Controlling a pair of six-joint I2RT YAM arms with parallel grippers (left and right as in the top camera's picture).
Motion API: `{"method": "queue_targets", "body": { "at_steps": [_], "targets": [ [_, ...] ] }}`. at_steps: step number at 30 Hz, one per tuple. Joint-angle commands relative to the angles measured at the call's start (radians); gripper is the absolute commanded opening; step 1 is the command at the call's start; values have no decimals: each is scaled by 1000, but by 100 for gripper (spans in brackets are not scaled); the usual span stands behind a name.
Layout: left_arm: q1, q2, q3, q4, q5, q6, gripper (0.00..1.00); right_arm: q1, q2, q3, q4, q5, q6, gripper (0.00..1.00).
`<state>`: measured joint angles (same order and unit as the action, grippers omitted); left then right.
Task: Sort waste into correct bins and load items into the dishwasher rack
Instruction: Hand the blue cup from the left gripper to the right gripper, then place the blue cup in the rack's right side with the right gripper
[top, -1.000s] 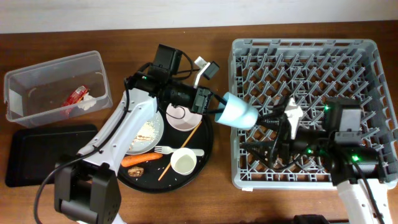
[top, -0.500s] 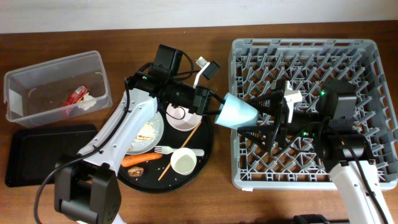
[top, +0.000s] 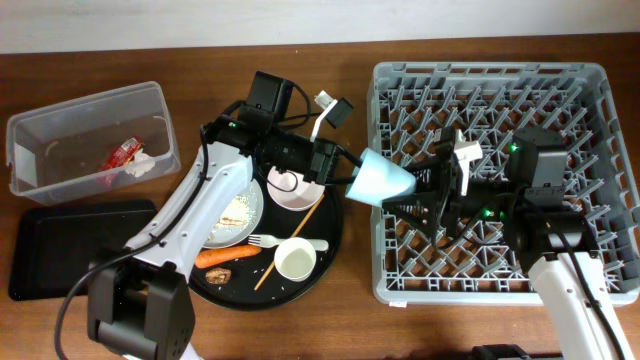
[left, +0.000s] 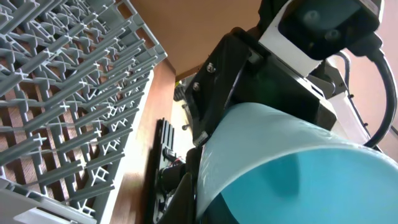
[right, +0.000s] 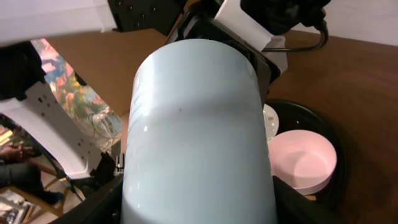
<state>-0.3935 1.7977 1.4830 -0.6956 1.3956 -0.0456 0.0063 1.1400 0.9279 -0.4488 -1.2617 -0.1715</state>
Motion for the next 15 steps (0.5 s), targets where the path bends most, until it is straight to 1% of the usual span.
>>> {"method": "queue_targets", "body": {
  "at_steps": [1, 2, 5, 6, 7, 9, 10, 11, 12, 13, 15],
  "targets": [
    [-6, 9, 10, -1, -14, 12, 2, 7, 2, 15, 0, -6, -3, 62],
    [-6, 9, 10, -1, -43, 13, 6, 7, 2, 15, 0, -6, -3, 61],
    [0, 9, 10, -2, -124, 13, 15, 6, 2, 15, -5, 15, -2, 58],
    [10, 9, 10, -4, -147, 12, 16, 6, 2, 15, -20, 45, -2, 57],
    [28, 8, 10, -12, -184, 12, 20, 6, 2, 15, -51, 121, 16, 57],
    [82, 6, 10, -95, -411, 12, 20, 6, 2, 16, -102, 266, 57, 53],
    [120, 3, 10, -167, -606, 12, 20, 5, 1, 20, -147, 365, 97, 49],
    [147, 0, 10, -216, -740, 12, 20, 0, 1, 34, -203, 458, 133, 47],
    [180, -2, 10, -271, -881, 12, 16, -10, 1, 60, -269, 547, 164, 47],
    [211, -3, 10, -319, -984, 13, 15, -27, 1, 104, -365, 666, 193, 47],
    [270, -3, 10, -407, -1144, 13, 15, -84, 2, 227, -573, 888, 208, 47]
  ]
}}
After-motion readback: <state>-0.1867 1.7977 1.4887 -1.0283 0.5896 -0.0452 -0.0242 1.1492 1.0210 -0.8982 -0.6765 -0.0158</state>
